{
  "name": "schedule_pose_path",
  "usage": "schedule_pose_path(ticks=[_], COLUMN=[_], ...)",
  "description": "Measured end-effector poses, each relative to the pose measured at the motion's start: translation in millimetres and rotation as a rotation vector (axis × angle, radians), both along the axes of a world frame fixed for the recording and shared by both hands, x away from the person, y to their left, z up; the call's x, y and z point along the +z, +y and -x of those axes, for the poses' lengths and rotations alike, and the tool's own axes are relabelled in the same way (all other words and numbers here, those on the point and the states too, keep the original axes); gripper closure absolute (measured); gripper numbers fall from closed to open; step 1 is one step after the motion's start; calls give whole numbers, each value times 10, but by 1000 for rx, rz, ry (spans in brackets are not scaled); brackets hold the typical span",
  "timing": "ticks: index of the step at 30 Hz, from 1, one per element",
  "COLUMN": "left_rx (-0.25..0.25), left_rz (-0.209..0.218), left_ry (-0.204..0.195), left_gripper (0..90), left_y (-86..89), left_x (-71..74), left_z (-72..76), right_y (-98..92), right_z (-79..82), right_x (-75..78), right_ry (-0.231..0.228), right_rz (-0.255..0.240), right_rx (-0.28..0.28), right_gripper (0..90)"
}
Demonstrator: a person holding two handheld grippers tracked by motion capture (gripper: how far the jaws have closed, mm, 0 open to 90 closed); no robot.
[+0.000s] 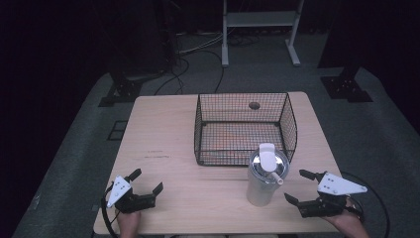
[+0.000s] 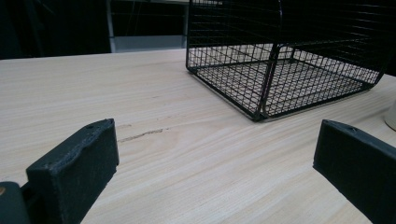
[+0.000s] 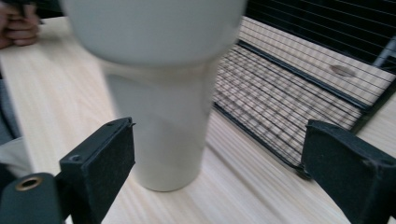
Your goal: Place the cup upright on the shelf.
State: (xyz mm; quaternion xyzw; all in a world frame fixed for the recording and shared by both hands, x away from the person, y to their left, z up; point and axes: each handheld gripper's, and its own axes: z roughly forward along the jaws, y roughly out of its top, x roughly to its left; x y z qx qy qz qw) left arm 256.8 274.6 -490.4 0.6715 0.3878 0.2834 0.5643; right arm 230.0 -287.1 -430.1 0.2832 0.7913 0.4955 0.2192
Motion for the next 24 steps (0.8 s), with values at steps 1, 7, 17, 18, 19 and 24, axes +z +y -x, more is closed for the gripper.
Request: schedule_pose_path(ticks=[1,7,17,18,19,24], left_rx=[0,-1,-2,-2,-2,-2], left_rz=[0,0,0,1,0,1], left_ry=[0,0,0,-1,-1,-1], left_gripper=[0,0,0,0,0,0], left_y=[0,-1,-1,0,0,0], left_x=[0,0,0,0,0,0], left_z=[0,0,2,2,2,4], right_y=[7,85,175,190,201,245], right_z=[8,51,26,19,16,-9], right_x=[4,16,-4,-15,-21,-45], right_ry=[5,6,35,36,39,50], right_rz=[-2,6,-24,-17,-17,-17], right_rx=[10,67,104,108,110,125], right_gripper=[90,87,85,84,84,81])
